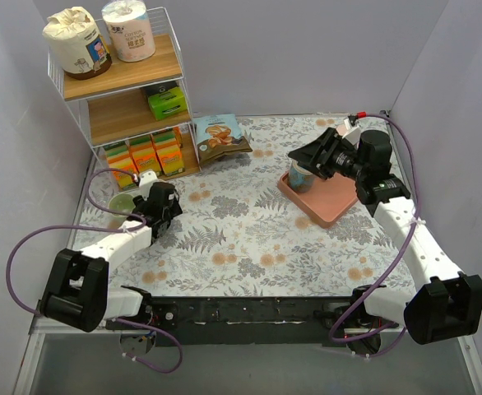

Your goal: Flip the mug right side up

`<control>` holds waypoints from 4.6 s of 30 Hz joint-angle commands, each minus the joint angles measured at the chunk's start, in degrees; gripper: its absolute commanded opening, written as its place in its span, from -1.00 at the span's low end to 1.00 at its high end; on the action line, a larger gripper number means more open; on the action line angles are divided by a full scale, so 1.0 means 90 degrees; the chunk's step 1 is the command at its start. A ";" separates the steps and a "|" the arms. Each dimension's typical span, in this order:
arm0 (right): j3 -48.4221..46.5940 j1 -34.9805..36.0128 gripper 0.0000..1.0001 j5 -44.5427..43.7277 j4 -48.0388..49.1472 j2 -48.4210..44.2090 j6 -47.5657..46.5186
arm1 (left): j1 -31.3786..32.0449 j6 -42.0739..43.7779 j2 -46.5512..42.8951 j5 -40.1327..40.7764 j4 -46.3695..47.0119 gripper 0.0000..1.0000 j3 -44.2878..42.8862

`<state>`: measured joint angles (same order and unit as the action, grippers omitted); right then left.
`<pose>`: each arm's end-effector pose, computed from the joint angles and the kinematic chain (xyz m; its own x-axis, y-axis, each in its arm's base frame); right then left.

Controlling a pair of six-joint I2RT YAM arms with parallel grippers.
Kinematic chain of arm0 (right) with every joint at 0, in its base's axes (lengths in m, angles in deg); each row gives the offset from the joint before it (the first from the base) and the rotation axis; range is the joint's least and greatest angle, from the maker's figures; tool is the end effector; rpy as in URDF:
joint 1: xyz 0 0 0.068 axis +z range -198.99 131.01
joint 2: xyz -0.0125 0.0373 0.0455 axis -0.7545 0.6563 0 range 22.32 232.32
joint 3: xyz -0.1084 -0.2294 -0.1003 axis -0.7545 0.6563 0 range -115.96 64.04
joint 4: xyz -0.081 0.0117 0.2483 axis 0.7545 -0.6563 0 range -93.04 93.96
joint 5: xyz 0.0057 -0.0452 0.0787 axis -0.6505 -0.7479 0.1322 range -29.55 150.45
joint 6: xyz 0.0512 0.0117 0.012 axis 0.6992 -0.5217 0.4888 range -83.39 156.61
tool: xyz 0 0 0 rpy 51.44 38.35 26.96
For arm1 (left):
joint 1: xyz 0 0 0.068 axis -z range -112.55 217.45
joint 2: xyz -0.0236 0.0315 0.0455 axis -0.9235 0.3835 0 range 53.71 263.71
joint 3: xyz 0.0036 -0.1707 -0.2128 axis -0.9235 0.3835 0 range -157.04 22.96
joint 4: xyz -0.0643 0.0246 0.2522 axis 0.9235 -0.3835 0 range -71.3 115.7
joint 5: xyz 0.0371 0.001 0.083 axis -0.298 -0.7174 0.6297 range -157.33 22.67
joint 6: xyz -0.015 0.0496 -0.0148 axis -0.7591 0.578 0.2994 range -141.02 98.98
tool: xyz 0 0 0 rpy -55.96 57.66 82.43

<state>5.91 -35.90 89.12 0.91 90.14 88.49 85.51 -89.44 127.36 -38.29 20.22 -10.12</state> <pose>0.2635 0.0787 0.3527 -0.6474 0.5582 -0.5190 -0.2351 0.5015 0.8326 0.2372 -0.0591 0.1775 -0.2058 -0.7880 -0.5803 -0.6546 0.5516 -0.5169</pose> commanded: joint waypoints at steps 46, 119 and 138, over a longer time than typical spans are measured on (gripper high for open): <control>-0.1979 -0.1043 0.34 -0.3790 -0.1744 0.3246 -0.4055 | -0.0005 -0.0464 -0.1513 -0.4222 -0.0525 0.97 -0.2350; -0.3170 -0.0448 -0.47 -0.5216 -0.1956 0.4780 -0.4768 | -0.0005 -0.0386 -0.1699 -0.4144 -0.0681 0.96 -0.2194; -0.2946 -0.0448 -0.97 -0.4982 -0.1888 0.3492 -0.5051 | -0.0005 -0.0493 -0.1552 -0.4525 -0.0671 0.96 -0.2262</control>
<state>-20.36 -39.88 44.81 -20.70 130.05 44.17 85.51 -93.99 113.87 -77.37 14.10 -29.40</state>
